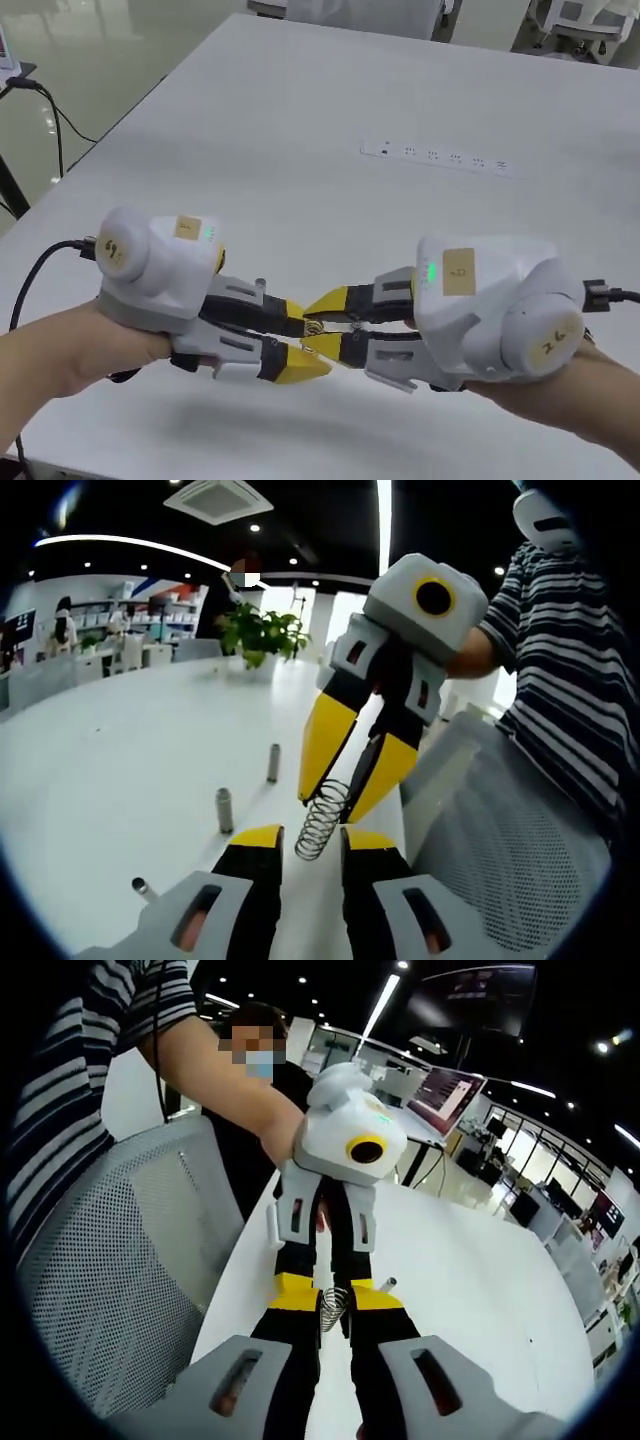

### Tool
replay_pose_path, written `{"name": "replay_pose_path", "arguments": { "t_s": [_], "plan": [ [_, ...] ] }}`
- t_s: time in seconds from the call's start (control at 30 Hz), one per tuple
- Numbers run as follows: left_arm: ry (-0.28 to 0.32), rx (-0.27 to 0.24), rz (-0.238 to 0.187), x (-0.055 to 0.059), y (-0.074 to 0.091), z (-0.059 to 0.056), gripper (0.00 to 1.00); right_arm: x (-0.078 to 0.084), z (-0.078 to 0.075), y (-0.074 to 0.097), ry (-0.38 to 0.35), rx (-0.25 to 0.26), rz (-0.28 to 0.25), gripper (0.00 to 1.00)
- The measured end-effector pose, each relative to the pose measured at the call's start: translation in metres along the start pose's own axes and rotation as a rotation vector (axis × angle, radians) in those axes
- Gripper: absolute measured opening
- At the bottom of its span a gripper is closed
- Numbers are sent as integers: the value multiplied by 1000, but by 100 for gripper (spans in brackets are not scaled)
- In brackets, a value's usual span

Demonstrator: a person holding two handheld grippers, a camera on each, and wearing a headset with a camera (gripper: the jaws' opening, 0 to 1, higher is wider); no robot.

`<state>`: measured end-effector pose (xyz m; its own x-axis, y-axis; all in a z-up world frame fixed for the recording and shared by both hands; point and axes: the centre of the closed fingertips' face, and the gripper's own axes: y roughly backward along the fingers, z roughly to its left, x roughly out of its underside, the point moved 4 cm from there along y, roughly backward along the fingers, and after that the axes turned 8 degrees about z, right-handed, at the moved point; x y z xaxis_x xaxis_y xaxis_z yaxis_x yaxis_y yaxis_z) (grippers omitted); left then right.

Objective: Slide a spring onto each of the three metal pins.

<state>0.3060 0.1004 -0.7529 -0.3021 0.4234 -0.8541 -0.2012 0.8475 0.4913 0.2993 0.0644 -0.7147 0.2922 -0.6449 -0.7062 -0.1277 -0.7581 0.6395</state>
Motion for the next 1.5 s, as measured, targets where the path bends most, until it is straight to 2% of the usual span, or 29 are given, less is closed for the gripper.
{"name": "replay_pose_path", "arguments": {
  "t_s": [0.13, 0.83, 1.1, 1.2, 1.37, 1.5],
  "plan": [
    [13, -14, -1, 2, 2, 1, 18, 2, -1, 1, 13, 8, 9, 7],
    [77, -95, -16, 16, 30, 8, 25, 13, -3, 3, -24, 17, 28, 7],
    [116, -137, -24, 24, 42, 14, 28, 18, -3, 3, -18, 24, 43, 7],
    [130, -156, -15, 30, 45, 16, 30, 19, -3, 3, -19, 27, 45, 7],
    [156, -194, -23, 38, 53, 20, 42, 20, -6, 4, -22, 35, 45, 7],
    [173, -228, -27, 43, 60, 23, 55, 21, -8, 3, -28, 42, 48, 7]
  ]
}}
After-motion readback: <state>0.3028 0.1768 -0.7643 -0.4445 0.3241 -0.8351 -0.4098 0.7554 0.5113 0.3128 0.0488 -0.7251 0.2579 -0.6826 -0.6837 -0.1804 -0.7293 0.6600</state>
